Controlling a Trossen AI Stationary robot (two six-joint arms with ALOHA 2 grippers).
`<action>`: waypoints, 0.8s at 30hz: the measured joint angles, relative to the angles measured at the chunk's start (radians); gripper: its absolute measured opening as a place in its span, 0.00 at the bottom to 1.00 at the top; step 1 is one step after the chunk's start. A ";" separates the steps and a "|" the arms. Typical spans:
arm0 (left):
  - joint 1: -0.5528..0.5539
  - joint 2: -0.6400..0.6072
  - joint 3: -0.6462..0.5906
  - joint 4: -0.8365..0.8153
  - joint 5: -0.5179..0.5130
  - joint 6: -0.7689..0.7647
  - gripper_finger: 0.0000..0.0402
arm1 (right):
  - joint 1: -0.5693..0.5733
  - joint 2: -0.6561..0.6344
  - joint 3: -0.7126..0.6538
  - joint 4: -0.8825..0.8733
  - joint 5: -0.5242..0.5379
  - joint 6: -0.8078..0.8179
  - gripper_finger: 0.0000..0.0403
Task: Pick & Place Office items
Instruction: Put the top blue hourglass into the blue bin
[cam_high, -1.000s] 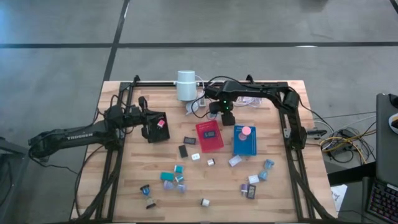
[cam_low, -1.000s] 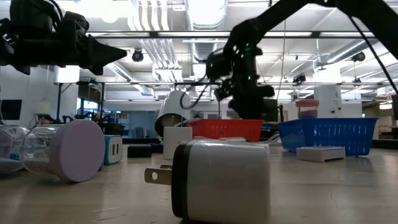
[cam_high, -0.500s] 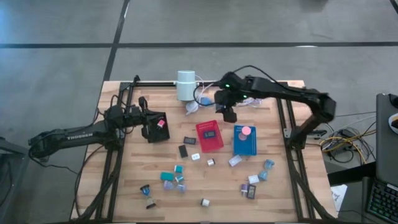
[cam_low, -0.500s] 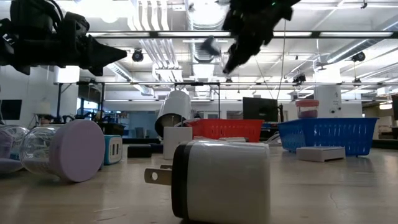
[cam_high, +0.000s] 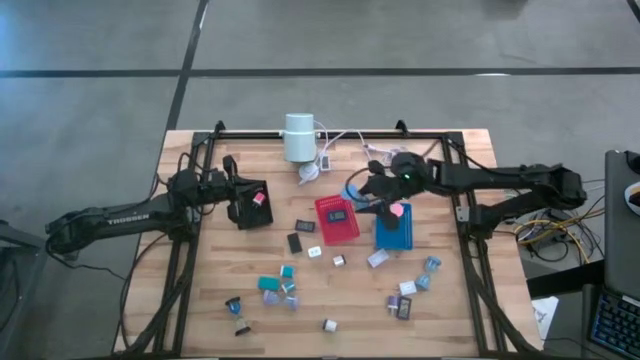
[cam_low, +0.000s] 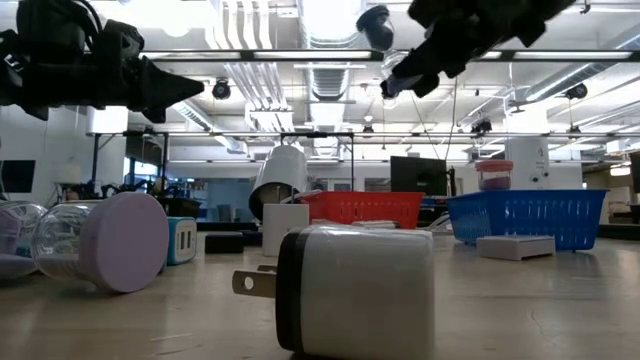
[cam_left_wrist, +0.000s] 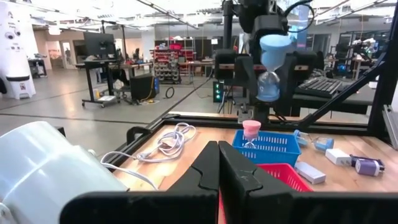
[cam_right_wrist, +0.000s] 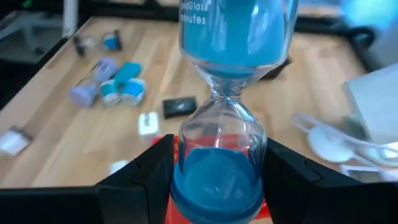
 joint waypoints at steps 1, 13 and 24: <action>0.000 0.000 0.000 -0.008 0.000 -0.003 0.01 | 0.013 -0.018 -0.026 0.038 0.036 0.011 0.46; 0.000 0.027 0.000 -0.063 0.000 -0.038 0.01 | 0.202 -0.044 -0.169 0.112 0.715 0.035 0.46; -0.009 0.153 0.005 -0.085 -0.001 -0.035 0.01 | 0.230 0.058 -0.103 0.051 0.761 0.000 0.46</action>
